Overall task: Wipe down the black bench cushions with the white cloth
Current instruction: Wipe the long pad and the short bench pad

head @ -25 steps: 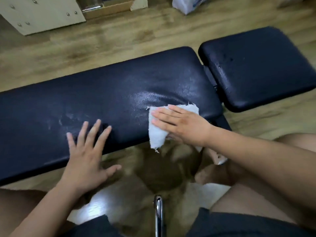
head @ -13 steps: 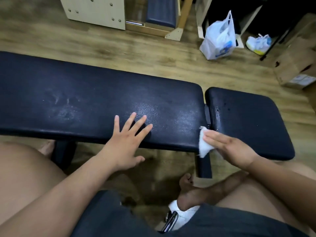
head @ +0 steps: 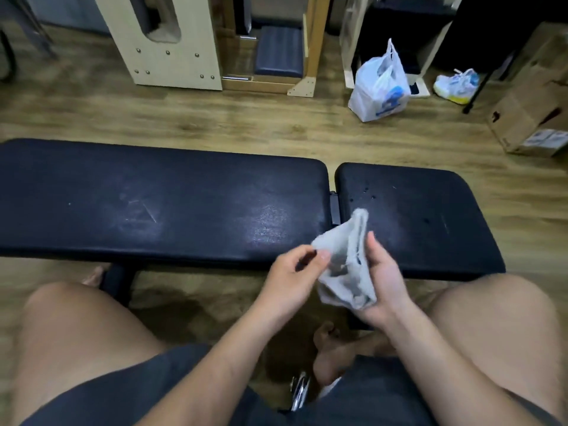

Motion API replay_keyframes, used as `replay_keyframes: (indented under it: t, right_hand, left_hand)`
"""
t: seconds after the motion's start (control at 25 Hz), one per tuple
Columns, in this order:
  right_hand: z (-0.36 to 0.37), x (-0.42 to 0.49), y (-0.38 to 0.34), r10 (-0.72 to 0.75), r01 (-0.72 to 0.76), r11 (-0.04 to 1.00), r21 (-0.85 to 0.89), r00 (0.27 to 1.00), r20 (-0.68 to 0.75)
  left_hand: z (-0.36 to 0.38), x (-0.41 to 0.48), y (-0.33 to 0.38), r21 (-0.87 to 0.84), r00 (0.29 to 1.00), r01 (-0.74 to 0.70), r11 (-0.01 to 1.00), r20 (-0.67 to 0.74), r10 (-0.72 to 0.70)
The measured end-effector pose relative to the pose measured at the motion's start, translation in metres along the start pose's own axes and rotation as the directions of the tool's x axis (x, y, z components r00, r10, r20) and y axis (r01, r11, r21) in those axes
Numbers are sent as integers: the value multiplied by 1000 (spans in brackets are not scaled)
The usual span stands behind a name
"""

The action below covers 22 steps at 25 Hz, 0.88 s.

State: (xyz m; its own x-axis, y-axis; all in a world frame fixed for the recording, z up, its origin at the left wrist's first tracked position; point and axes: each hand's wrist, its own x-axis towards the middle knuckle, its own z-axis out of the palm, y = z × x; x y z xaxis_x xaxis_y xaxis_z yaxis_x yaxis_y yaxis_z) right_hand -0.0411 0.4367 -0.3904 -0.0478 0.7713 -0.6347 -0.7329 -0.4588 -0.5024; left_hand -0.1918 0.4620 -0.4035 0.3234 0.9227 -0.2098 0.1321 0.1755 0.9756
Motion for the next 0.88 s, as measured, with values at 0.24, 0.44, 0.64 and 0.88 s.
replay_keyframes:
  t: [0.24,0.44,0.64,0.88]
  right_hand:
    - [-15,6,21,-88,80,909,-408,996,1]
    - [-11,-3,18,-128,174,760,-627,985,118]
    - [1,5,31,-246,220,670,-709,967,67]
    - [7,-13,27,-368,195,416,-888,929,31]
  left_hand:
    - [12,-17,-9,-4,982,-18,1000,-186,17]
    - [9,-32,8,-18,982,-70,997,-179,66]
    - [-15,-42,11,49,949,-53,997,-307,66]
    - [-25,-39,10,190,946,-38,981,-310,97]
